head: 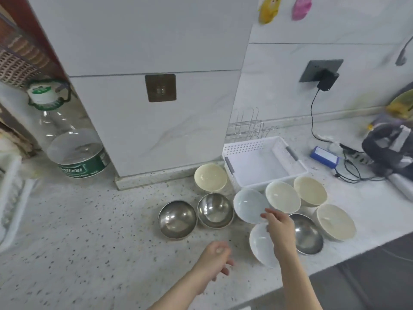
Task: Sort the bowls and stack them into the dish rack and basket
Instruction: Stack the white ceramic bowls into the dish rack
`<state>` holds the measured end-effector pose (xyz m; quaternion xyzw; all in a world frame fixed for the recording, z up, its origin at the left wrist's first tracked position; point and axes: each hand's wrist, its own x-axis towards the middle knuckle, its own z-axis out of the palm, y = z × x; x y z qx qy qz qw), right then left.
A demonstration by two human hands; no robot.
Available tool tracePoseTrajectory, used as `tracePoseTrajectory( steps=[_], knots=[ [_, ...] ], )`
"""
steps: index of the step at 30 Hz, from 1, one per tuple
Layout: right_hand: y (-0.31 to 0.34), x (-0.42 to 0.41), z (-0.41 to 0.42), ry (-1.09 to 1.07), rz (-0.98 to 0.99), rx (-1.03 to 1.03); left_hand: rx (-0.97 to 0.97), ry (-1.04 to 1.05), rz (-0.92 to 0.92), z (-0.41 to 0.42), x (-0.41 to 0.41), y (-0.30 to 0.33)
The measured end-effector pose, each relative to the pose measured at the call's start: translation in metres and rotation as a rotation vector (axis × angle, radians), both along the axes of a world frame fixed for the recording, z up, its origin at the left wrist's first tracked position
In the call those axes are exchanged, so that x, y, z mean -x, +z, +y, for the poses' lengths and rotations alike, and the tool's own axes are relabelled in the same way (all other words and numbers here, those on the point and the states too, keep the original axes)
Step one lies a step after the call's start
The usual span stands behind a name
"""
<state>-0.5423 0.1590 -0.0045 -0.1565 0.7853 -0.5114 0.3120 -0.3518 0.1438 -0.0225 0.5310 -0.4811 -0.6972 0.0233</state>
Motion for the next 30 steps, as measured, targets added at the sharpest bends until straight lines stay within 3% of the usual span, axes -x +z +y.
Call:
tracePoseTrajectory(
  steps=[6,13,20,24,30],
  knots=[
    [-0.008,0.058,0.008,0.137,0.021,-0.136,-0.077,-0.057,-0.015,0.013,0.073,-0.014],
    [-0.019,0.084,0.006,0.258,0.044,-0.192,-0.069,0.025,-0.010,0.022,0.093,-0.027],
    [-0.022,0.083,-0.001,0.351,0.030,-0.290,-0.025,0.121,0.006,0.012,0.050,-0.015],
    [-0.022,0.069,-0.011,0.425,-0.038,-0.349,0.026,0.278,0.037,0.005,0.016,-0.008],
    [-0.033,0.045,-0.020,0.306,-0.270,-0.354,0.056,0.413,0.070,-0.002,-0.008,0.003]
  ],
)
